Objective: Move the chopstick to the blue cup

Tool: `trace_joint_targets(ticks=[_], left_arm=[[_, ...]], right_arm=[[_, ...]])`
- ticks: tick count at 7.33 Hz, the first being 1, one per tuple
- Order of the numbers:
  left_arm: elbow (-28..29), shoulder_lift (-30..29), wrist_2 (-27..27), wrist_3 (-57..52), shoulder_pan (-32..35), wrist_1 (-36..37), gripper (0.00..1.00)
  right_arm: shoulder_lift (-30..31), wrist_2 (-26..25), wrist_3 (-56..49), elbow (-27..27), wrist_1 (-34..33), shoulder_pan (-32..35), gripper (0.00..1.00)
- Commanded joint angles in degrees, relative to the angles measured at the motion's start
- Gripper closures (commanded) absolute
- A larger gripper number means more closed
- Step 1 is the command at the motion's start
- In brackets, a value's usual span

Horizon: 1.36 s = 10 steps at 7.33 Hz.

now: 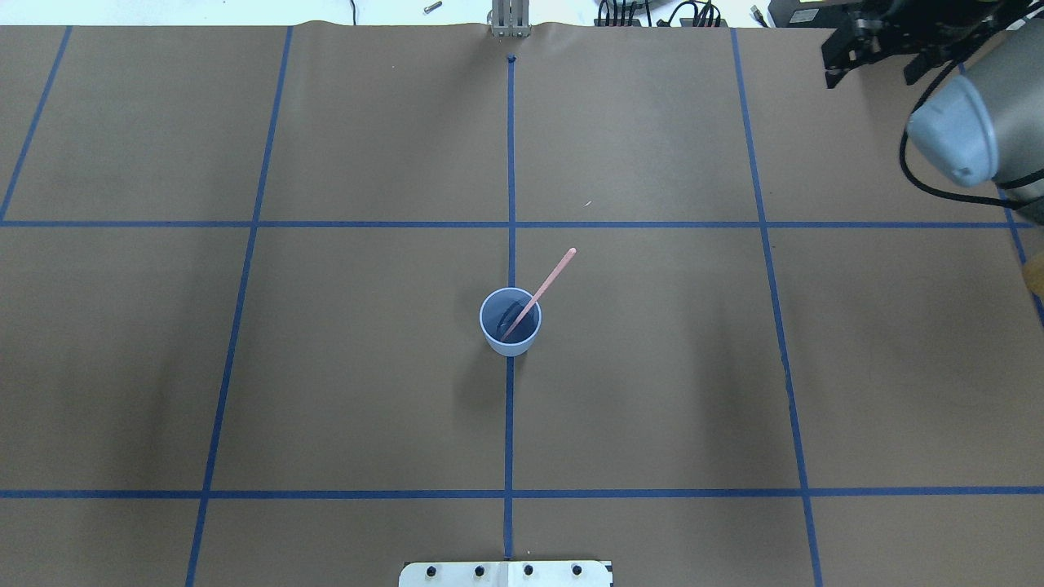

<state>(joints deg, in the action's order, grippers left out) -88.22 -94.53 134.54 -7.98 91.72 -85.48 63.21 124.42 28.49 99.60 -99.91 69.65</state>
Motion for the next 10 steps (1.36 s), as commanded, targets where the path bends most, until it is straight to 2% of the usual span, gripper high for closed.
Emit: trace_joint_targets(ticks=[1,3,4,5,6,10], left_arm=[[-0.46,0.31,-0.07,-0.10,0.13,-0.47,0.01],[-0.99,0.40,0.02,0.16,0.04,-0.21,0.01],[-1.17,0.32,0.02,0.68,0.04,0.31,0.01],[-0.91,0.49,-0.07,0.51,0.04,-0.38,0.01],[-1.69,0.49,-0.16,0.07,0.13,-0.56,0.01],[-3.35,1.72,-0.07,-0.02,0.13,-0.56,0.01]], right_arm=[[8.91,5.46,-19.00,-2.82,0.68,8.62,0.00],[19.09,6.27,-30.19,-2.83,2.42,13.12,0.00],[25.76,7.66,-34.51,-2.92,7.05,15.92,0.00],[30.61,9.07,-34.47,-2.83,9.09,17.34,0.00],[32.22,9.08,-34.38,-2.92,9.11,18.23,0.00],[31.89,9.08,-30.95,-2.13,9.29,18.76,0.00]])
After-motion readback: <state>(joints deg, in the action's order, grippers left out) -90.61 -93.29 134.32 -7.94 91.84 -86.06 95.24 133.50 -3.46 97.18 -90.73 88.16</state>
